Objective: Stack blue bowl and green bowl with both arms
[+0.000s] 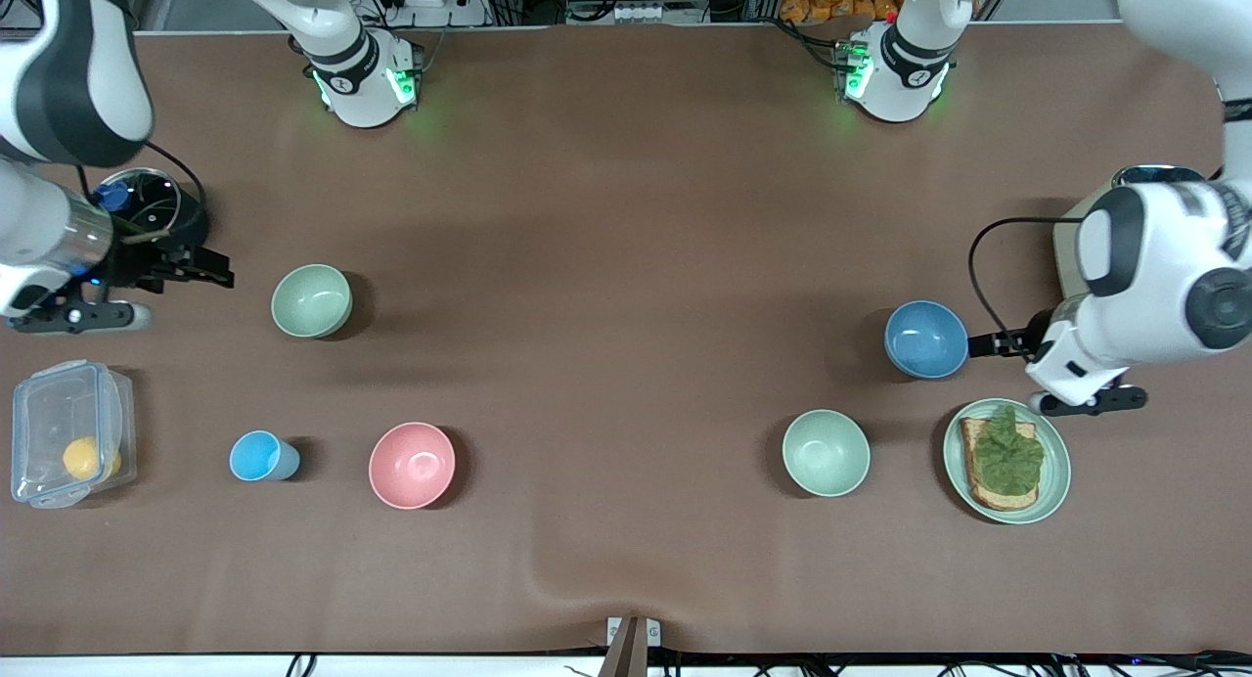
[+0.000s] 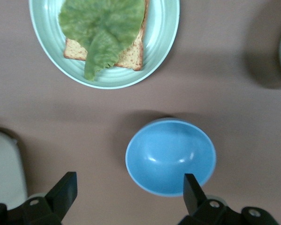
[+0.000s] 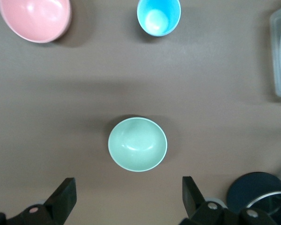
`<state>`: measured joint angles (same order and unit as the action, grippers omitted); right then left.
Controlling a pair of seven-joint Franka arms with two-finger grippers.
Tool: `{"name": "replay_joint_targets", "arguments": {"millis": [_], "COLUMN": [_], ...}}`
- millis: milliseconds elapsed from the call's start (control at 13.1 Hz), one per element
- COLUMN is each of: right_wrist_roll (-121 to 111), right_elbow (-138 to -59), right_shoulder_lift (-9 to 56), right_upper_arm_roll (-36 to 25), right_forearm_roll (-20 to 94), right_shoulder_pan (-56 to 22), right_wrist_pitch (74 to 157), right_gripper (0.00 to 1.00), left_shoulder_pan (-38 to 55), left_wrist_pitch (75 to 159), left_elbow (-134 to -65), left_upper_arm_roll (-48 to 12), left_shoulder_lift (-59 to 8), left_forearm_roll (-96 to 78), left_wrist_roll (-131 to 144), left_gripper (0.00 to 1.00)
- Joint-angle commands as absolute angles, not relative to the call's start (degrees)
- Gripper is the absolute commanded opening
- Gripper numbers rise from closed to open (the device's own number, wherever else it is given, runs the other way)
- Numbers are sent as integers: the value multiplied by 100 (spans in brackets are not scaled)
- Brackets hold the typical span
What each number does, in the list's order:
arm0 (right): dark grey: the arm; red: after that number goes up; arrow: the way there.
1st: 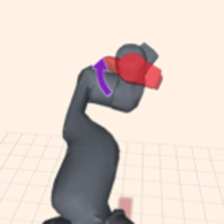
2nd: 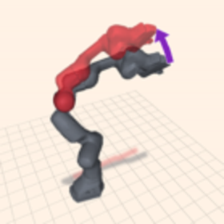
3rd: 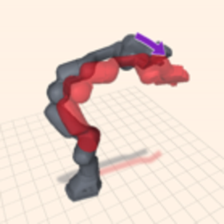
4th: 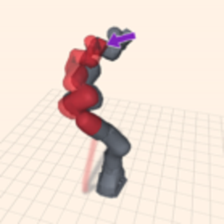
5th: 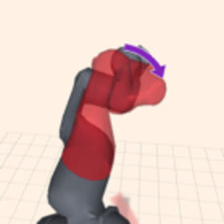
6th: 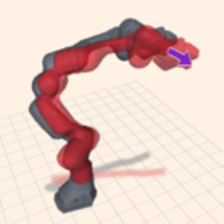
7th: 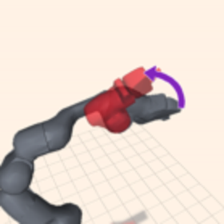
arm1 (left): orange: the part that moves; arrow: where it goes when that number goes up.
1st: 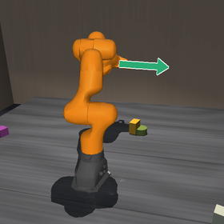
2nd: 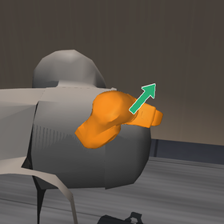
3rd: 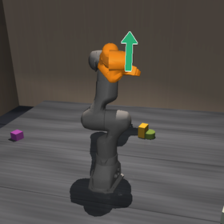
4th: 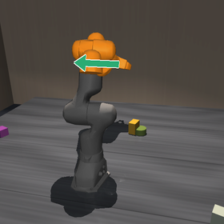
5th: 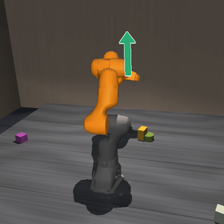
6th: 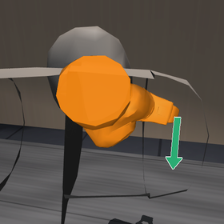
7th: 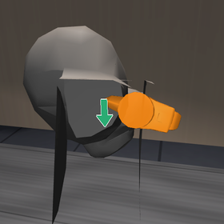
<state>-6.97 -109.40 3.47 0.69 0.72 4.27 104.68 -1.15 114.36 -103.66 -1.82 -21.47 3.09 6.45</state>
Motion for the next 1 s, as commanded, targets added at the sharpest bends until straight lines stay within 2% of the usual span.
{"name": "replay_joint_targets", "arguments": {"millis": [0,153,306,536,689,766,842,919], "right_wrist_roll": [-939,-1212,-1379,-1854,-2300,-2364,-2364,-2399], "right_elbow": [-11976,-12409,-12524,-12559,-12700,-12709,-12718,-12779], "right_shoulder_lift": [105,175,420,825,1080,1203,1309,1379], "right_upper_arm_roll": [132,123,123,132,132,141,141,141], "right_forearm_roll": [18,18,-35,-44,-44,-9,17,18], "right_shoulder_pan": [527,527,580,887,1106,1186,1195,1274], "right_wrist_pitch": [11447,12065,12233,12506,12988,13051,13156,13296], "right_gripper": [100,100,100,100,100,98,90,90], "left_shoulder_pan": [-272,-325,-334,-386,-413,-413,-413,-413], "left_wrist_pitch": [12075,12120,12234,12243,12243,12252,12243,12252], "left_elbow": [-11073,-11101,-11101,-11101,-11101,-11092,-11083,-11074], "left_upper_arm_roll": [-193,-202,-202,-211,-220,-220,-220,-228], "left_shoulder_lift": [-2065,-2275,-2460,-2628,-2750,-2786,-2804,-2812], "left_forearm_roll": [431,431,422,387,361,352,352,343], "left_wrist_roll": [545,519,527,519,519,527,527,519], "left_gripper": [100,93,86,80,76,75,71,66]}}
